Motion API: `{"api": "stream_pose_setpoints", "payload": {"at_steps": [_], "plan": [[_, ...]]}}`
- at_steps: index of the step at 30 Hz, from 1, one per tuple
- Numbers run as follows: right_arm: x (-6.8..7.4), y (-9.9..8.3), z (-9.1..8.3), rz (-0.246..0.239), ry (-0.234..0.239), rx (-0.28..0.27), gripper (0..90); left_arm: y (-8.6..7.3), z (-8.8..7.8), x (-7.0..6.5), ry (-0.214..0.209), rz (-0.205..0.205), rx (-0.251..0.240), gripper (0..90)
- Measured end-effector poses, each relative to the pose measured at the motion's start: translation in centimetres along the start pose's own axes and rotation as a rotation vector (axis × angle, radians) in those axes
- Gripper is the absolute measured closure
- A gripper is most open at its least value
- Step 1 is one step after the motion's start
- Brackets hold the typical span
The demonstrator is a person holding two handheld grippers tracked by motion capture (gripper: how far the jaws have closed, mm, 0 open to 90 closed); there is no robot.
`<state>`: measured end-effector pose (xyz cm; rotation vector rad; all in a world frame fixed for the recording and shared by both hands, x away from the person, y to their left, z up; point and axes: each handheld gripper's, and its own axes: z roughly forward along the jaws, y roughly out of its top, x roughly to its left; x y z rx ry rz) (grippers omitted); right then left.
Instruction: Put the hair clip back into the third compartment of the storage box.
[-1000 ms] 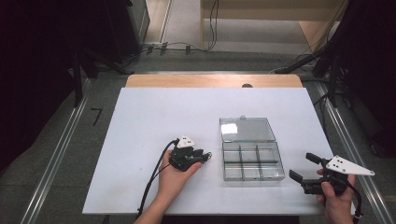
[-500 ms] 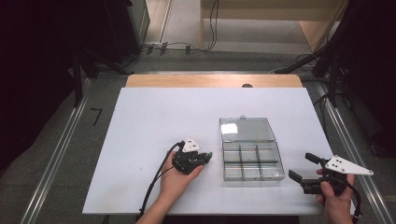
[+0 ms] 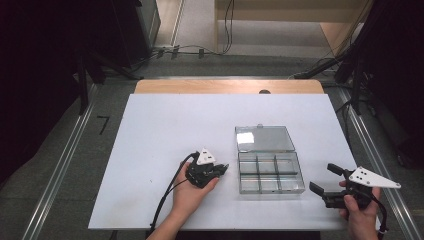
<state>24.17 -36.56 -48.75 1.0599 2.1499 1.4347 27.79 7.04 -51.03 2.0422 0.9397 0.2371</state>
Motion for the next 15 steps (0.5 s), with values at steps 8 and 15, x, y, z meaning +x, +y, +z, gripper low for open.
{"api": "stream_pose_setpoints", "payload": {"at_steps": [8, 15], "plan": [[0.0, 0.0, 0.0, -0.002, 0.001, -0.002, 0.0, 0.2, -0.6, 0.2, -0.002, -0.011, -0.037, 82.3], [0.1, 0.0, 0.1, -0.008, 0.003, -0.005, 0.0, 0.6, -1.2, 0.2, -0.008, -0.016, -0.063, 82.5]]}}
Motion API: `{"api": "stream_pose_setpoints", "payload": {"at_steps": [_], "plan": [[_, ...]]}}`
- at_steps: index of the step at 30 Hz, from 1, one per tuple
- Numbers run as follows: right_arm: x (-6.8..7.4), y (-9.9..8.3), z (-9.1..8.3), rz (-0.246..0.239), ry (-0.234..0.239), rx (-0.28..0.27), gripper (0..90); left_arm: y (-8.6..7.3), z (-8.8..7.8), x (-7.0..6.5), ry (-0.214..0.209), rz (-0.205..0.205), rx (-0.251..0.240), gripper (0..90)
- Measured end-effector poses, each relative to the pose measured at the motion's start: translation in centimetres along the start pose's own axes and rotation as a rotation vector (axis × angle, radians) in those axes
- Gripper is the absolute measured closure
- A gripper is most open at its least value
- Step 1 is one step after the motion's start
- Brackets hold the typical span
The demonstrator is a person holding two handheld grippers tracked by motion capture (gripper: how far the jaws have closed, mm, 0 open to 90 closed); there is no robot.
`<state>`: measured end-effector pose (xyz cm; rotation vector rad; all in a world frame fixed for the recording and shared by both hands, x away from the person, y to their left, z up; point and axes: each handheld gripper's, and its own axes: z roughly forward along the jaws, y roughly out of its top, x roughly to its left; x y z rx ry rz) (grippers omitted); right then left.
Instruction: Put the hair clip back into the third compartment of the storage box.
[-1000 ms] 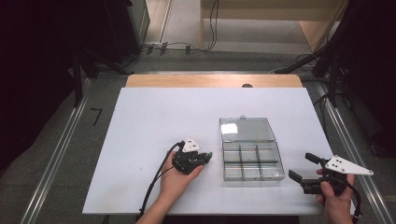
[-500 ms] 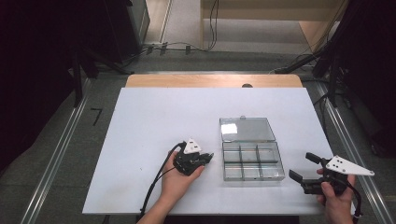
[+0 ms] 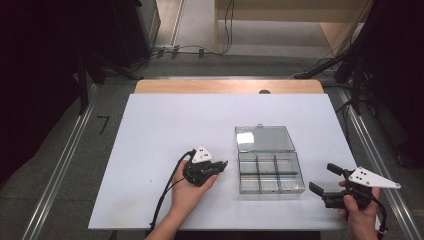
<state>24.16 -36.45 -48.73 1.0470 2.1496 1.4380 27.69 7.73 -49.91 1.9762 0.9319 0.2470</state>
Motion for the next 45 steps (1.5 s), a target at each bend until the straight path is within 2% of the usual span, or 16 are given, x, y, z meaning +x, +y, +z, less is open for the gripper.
{"api": "stream_pose_setpoints", "payload": {"at_steps": [8, 21, 31, 45], "plan": [[0.1, 0.0, 0.1, 0.0, 0.002, -0.003, 0.0, 0.7, -0.4, -0.1, -0.011, -0.003, -0.028, 82.6], [0.1, 0.0, 0.0, 0.001, 0.003, -0.004, 0.0, 1.9, -0.3, -0.8, -0.054, 0.007, -0.053, 82.6], [0.1, 0.0, 0.0, -0.001, 0.002, -0.004, 0.0, 2.9, 0.4, -1.6, -0.078, 0.02, -0.071, 82.6], [0.0, -0.1, -0.1, -0.001, -0.002, -0.005, 0.0, 3.9, 1.4, -2.3, -0.108, 0.029, -0.072, 82.7]]}}
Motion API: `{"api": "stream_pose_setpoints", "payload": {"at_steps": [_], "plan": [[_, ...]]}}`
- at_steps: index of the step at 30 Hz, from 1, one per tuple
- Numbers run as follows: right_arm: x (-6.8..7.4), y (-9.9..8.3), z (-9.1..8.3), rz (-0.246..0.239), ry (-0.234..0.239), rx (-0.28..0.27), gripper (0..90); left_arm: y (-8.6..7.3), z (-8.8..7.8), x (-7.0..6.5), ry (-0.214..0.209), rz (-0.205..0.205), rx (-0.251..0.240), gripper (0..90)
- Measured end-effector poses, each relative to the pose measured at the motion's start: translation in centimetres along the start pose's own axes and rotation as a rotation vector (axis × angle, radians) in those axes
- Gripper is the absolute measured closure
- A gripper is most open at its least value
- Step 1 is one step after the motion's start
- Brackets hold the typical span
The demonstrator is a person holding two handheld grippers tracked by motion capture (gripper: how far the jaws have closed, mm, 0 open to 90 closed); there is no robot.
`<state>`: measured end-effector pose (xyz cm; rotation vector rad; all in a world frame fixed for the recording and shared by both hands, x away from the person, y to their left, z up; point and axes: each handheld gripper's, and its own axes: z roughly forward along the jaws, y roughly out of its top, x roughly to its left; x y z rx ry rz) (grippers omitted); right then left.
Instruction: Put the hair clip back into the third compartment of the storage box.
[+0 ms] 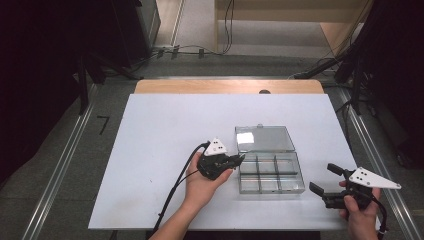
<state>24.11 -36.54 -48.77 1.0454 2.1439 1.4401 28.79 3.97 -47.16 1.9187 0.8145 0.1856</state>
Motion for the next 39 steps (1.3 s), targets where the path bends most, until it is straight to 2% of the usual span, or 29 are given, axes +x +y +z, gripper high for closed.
{"api": "stream_pose_setpoints", "payload": {"at_steps": [23, 39], "plan": [[-0.1, 0.0, -0.1, 0.0, -0.001, 0.0, 0.0, 1.4, 2.7, -1.5, -0.051, 0.018, 0.0, 82.7], [-0.2, -0.1, 0.0, 0.007, 0.0, 0.004, 0.0, 2.0, 4.8, -2.1, -0.086, 0.006, 0.0, 82.7]]}}
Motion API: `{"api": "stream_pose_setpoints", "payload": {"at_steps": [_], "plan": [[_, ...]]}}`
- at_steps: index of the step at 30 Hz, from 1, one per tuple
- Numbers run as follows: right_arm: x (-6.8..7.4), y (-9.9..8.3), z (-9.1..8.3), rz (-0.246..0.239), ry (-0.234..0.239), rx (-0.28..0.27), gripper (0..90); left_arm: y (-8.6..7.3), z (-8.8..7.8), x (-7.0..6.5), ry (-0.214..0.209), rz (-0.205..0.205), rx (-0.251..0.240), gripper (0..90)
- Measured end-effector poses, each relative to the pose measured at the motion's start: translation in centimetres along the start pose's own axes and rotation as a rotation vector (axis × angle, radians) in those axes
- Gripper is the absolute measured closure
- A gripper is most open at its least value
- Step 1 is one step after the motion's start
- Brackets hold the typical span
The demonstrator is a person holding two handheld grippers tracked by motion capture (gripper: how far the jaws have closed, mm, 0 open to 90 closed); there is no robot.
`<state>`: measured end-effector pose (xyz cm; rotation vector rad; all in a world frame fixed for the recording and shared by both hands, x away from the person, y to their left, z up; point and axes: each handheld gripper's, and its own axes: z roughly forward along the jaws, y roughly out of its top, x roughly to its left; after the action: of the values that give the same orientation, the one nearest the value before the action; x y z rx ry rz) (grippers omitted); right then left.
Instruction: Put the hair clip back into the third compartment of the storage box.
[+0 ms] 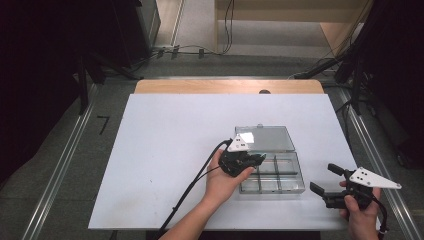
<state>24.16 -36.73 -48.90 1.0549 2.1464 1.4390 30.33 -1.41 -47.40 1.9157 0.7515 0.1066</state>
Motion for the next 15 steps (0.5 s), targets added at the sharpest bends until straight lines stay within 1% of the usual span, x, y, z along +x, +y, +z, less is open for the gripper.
{"api": "stream_pose_setpoints", "payload": {"at_steps": [9, 15], "plan": [[-0.1, -0.1, 0.0, 0.0, 0.001, -0.002, 0.0, 0.7, 0.9, -0.3, -0.013, 0.011, 0.002, 82.7], [-0.1, -0.1, 0.1, -0.002, 0.001, -0.001, 0.0, 1.0, 1.5, -0.4, -0.017, 0.009, 0.004, 82.7]]}}
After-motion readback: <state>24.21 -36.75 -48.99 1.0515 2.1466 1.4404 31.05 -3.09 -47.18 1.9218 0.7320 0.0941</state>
